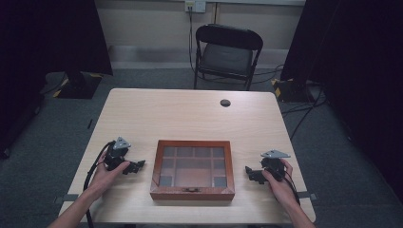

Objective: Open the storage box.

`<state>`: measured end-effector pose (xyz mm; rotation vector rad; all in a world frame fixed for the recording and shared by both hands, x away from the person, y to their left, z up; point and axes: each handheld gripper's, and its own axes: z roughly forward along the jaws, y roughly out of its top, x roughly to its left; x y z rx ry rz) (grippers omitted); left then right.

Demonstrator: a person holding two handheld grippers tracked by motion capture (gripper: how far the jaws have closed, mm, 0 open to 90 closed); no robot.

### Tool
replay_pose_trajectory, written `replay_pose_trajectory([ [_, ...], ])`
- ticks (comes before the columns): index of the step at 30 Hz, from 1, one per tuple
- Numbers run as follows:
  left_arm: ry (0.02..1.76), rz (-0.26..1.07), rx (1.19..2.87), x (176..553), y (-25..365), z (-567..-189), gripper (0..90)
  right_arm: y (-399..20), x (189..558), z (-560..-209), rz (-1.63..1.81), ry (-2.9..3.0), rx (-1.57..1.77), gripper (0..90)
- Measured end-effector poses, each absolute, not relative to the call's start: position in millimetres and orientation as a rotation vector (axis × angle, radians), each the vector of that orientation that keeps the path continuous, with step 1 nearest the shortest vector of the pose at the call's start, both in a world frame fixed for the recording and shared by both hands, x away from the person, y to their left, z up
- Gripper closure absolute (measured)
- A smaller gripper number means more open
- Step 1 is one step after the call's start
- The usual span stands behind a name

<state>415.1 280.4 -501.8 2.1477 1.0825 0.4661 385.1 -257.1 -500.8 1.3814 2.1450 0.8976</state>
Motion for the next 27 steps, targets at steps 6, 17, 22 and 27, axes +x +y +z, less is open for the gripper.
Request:
replay_pose_trajectory([
  [6, 1.135, 0.462, 2.132, 415, 282, -495, 18.7, -257, 385, -501, 0.898, 2.145, 1.382, 3.8],
  [17, 1.104, 0.391, 2.089, 411, 280, -478, 20.6, -257, 385, -501, 0.898, 2.146, 1.381, 3.8],
  [22, 1.078, 0.351, 2.087, 409, 275, -463, 21.7, -257, 385, -501, 0.897, 2.146, 1.378, 3.8],
  [27, 1.048, 0.314, 2.056, 405, 269, -453, 23.6, -257, 385, -501, 0.897, 2.146, 1.377, 3.8],
])
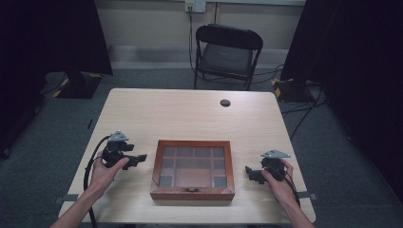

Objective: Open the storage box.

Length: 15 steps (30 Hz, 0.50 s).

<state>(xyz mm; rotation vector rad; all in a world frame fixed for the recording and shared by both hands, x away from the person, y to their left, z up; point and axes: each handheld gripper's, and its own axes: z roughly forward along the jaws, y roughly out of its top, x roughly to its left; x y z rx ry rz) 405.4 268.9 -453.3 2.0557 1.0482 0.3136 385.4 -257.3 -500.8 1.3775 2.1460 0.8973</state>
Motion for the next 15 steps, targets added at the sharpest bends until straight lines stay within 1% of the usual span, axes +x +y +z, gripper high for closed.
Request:
replay_pose_trajectory([
  [2, 1.028, 0.301, 2.059, 403, 265, -450, 23.7, -257, 385, -501, 0.897, 2.147, 1.378, 3.7],
  [7, 0.984, 0.324, 2.049, 397, 256, -442, 25.9, -257, 385, -501, 0.897, 2.147, 1.379, 3.7],
  [15, 0.897, 0.273, 2.051, 388, 244, -431, 27.7, -257, 385, -501, 0.897, 2.147, 1.379, 3.7],
])
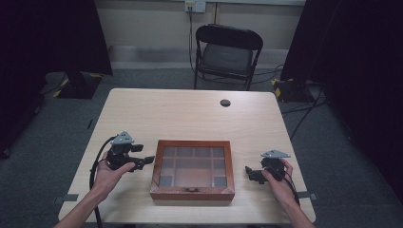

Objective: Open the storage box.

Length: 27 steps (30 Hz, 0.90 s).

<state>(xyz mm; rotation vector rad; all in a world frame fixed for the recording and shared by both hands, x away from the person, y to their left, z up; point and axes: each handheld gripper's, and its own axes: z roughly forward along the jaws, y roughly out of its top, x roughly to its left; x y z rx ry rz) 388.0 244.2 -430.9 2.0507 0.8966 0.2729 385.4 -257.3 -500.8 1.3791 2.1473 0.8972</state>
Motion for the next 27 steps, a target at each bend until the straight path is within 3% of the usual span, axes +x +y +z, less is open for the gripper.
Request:
replay_pose_trajectory([
  [27, 0.694, 0.138, 2.047, 366, 196, -412, 32.7, -257, 385, -501, 0.897, 2.147, 1.379, 3.6],
])
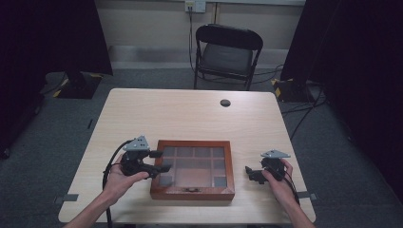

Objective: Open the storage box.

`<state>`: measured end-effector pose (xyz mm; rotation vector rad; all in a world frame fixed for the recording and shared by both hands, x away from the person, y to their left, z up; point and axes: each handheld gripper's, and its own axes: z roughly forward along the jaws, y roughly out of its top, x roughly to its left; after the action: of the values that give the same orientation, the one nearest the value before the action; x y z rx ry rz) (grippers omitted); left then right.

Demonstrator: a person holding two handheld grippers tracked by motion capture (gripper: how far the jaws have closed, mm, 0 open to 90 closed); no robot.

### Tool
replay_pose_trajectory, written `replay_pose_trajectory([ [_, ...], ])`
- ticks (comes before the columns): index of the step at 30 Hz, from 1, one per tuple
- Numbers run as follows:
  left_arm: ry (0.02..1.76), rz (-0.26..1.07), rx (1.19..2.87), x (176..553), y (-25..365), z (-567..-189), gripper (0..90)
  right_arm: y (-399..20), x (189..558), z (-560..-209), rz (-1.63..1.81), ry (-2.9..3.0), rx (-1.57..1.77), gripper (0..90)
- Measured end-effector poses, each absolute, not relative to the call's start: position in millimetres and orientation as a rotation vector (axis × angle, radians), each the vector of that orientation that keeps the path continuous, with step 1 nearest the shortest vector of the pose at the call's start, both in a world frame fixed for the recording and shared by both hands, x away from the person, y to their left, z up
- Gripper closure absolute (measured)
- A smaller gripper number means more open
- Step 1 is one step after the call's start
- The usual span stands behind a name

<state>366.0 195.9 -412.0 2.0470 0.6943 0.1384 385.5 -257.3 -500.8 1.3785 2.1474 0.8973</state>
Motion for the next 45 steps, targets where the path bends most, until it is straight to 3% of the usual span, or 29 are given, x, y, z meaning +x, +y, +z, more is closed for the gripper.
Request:
replay_pose_trajectory([
  [6, 0.668, 0.093, 2.055, 363, 187, -411, 37.1, -257, 385, -501, 0.897, 2.148, 1.378, 3.7],
  [34, 0.533, 0.061, 2.11, 361, 140, -402, 36.9, -258, 386, -501, 0.896, 2.149, 1.376, 3.5],
  [38, 0.539, 0.04, 2.11, 356, 131, -403, 46.8, -258, 386, -501, 0.898, 2.151, 1.376, 3.5],
  [43, 0.54, -0.015, 2.104, 354, 126, -407, 48.7, -258, 386, -501, 0.896, 2.15, 1.377, 3.5],
  [45, 0.501, -0.031, 2.135, 351, 125, -407, 54.2, -258, 386, -501, 0.898, 2.151, 1.377, 3.5],
])
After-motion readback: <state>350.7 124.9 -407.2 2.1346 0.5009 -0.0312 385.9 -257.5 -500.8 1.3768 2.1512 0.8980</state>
